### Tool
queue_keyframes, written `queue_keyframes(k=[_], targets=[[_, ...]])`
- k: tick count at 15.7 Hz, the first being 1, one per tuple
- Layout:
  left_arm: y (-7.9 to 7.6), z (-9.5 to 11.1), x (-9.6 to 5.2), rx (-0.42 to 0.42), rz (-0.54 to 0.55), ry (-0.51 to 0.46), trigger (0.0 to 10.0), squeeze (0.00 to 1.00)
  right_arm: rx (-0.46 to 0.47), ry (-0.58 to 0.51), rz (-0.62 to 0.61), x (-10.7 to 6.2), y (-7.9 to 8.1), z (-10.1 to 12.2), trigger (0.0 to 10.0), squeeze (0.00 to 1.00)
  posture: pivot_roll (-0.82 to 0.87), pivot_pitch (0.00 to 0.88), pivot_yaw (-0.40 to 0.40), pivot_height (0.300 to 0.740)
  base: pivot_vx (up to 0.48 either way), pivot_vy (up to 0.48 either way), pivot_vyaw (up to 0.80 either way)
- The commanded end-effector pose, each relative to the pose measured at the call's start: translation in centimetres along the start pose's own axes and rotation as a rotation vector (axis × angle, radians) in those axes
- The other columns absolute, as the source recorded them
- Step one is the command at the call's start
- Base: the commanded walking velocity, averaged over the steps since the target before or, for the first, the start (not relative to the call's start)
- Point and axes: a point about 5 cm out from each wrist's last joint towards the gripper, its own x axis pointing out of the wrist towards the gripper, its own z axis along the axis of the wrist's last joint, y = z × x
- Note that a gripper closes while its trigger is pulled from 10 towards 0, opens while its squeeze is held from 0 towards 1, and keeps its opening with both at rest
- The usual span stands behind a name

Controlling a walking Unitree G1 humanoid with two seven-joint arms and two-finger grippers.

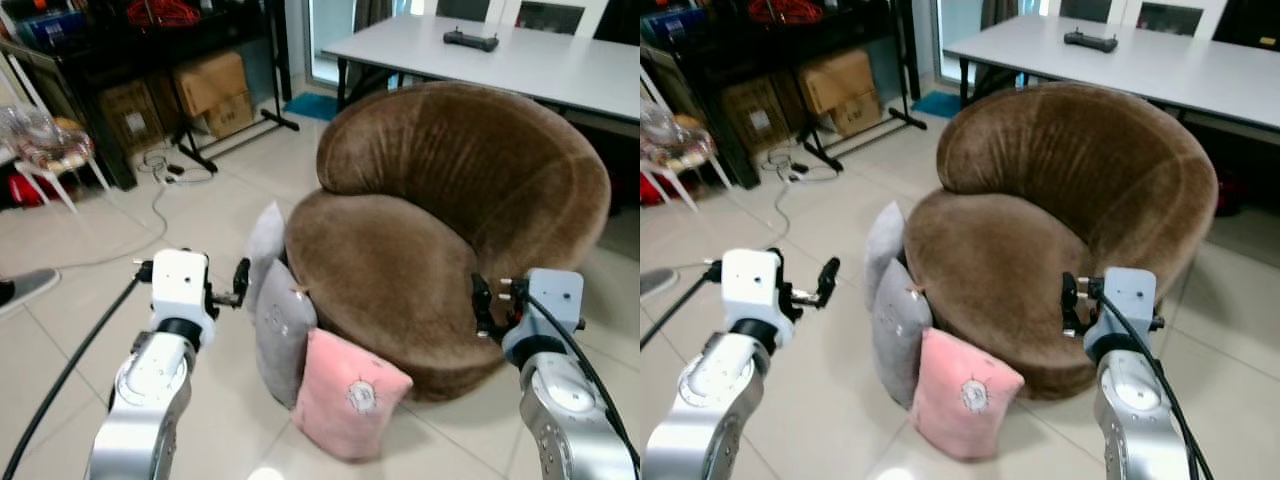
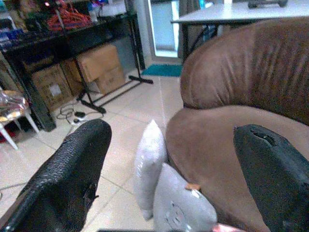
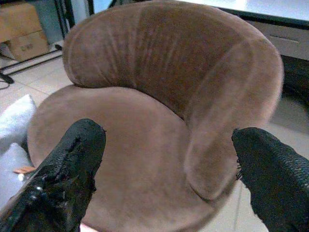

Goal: Move the pillow to the sofa from floor

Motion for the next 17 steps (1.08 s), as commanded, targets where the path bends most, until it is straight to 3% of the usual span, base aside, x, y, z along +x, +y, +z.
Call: queue_keyframes(k=[1, 8, 11, 17], targets=[[0.61, -0.14, -0.08, 0.015, 0.018, 0.011, 10.0, 0.0, -0.001, -0.013, 0.016, 0.06, 0.62, 0.28, 10.0, 0.0, 0.03, 0.0, 0.03, 0.74, 0.285, 0.0, -0.8], [0.52, -0.21, -0.13, 0.023, 0.016, 0.011, 10.0, 0.0, 0.005, -0.017, 0.05, 0.04, 0.98, 0.25, 10.0, 0.0, 0.03, 0.0, 0.032, 0.74, 0.269, 0.0, 0.0], [0.24, -0.25, -0.12, 0.034, 0.014, -0.001, 10.0, 0.0, 0.02, -0.014, 0.075, 0.06, 1.16, 0.23, 10.0, 0.0, 0.03, 0.0, 0.029, 0.74, 0.0, 0.0, 0.0], [0.49, -0.03, -0.31, 0.022, 0.035, -0.055, 10.0, 0.0, 0.044, -0.032, 0.084, 0.0, 1.19, 0.43, 10.0, 0.0, 0.03, 0.0, 0.027, 0.685, 0.0, 0.0, 0.0]])
